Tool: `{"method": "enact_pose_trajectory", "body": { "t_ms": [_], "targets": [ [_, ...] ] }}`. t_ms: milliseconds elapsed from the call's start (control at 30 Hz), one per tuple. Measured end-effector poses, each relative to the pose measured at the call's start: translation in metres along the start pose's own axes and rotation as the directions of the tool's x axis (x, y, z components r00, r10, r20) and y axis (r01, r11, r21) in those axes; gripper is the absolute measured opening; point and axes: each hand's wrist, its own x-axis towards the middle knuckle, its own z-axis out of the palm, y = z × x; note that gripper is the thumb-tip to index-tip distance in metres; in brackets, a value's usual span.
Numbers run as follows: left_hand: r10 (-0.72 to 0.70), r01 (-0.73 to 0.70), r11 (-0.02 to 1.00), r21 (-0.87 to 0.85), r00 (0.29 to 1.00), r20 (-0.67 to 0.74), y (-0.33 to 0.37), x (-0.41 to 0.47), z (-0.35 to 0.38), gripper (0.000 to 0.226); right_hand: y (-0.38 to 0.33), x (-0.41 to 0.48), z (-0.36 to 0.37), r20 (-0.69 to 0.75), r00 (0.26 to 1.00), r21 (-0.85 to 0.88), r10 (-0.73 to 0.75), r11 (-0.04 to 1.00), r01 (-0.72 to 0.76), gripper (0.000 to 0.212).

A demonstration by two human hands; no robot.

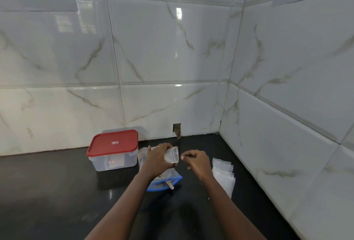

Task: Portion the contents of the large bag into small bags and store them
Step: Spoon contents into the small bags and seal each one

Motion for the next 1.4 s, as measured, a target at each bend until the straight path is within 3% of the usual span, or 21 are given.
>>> {"method": "enact_pose_trajectory", "body": {
  "t_ms": [100,233,367,467,567,667,833,933,1000,1100,1133,1233,1267,1333,1367,1400],
  "targets": [
    [-0.038,0.036,0.996,0.077,0.999,0.021,-0.013,-0.005,-0.007,0.068,0.020,-0.004,0.015,0.085,0.991,-0.122,0.103,0.988,-0.092,0.009],
    [-0.080,0.079,0.992,0.097,0.997,0.007,-0.023,-0.014,-0.007,0.079,0.038,-0.019,0.047,0.186,0.970,-0.367,0.155,0.927,-0.077,0.021],
    [-0.058,0.009,0.950,0.311,0.987,0.147,-0.032,-0.025,-0.002,0.091,0.037,-0.037,0.068,0.136,0.987,-0.334,0.086,0.942,-0.036,0.028],
    [-0.125,0.050,0.933,0.357,0.974,0.190,-0.038,-0.032,0.002,0.085,0.035,-0.043,0.080,0.078,0.995,-0.372,0.055,0.928,-0.022,0.029],
    [-0.163,0.131,0.959,0.249,0.980,0.113,-0.045,-0.036,0.005,0.068,0.030,-0.046,0.088,0.059,0.995,-0.373,0.086,0.926,-0.058,0.031],
    [-0.178,0.177,0.984,-0.019,0.981,-0.071,-0.043,-0.037,-0.004,0.054,0.026,-0.042,0.088,0.040,0.993,-0.431,0.110,0.899,-0.082,0.029],
    [-0.277,0.215,0.950,-0.224,0.914,-0.296,-0.038,-0.029,-0.031,0.039,-0.006,-0.031,0.080,-0.014,0.985,-0.588,-0.174,0.798,0.133,0.030],
    [-0.309,0.234,0.941,-0.245,0.889,-0.339,-0.035,-0.023,-0.042,0.031,-0.036,-0.021,0.087,0.067,0.933,-0.690,-0.355,0.659,0.300,0.017],
    [-0.302,0.225,0.943,-0.244,0.888,-0.348,-0.030,-0.023,-0.047,0.032,-0.051,-0.012,0.092,0.154,0.914,-0.699,-0.375,0.612,0.369,0.032],
    [-0.265,0.197,0.956,-0.218,0.898,-0.351,-0.026,-0.027,-0.052,0.038,-0.060,-0.006,0.090,0.296,0.927,-0.672,-0.230,0.640,0.373,0.010],
    [-0.258,0.196,0.959,-0.204,0.904,-0.342,-0.025,-0.028,-0.052,0.039,-0.059,-0.001,0.090,0.314,0.936,-0.669,-0.159,0.662,0.337,0.017],
    [-0.316,0.282,0.944,-0.169,0.919,-0.235,-0.029,-0.032,-0.049,0.056,-0.043,0.018,0.091,0.329,0.930,-0.639,-0.166,0.686,0.348,0.030],
    [-0.347,0.322,0.934,-0.156,0.922,-0.173,-0.030,-0.033,-0.047,0.065,-0.040,0.023,0.092,0.288,0.950,-0.607,-0.122,0.744,0.280,0.030],
    [-0.403,0.388,0.906,-0.167,0.913,-0.063,-0.030,-0.034,-0.042,0.075,-0.037,0.030,0.088,0.102,0.978,-0.544,-0.181,0.813,0.207,0.018],
    [-0.418,0.406,0.896,-0.179,0.908,-0.038,-0.028,-0.033,-0.043,0.075,-0.036,0.032,0.083,0.009,0.972,-0.507,-0.237,0.836,0.209,0.013],
    [-0.421,0.406,0.894,-0.191,0.906,-0.042,-0.025,-0.029,-0.044,0.074,-0.037,0.031,0.079,-0.025,0.979,-0.469,-0.202,0.867,0.167,0.016]
  ]
}}
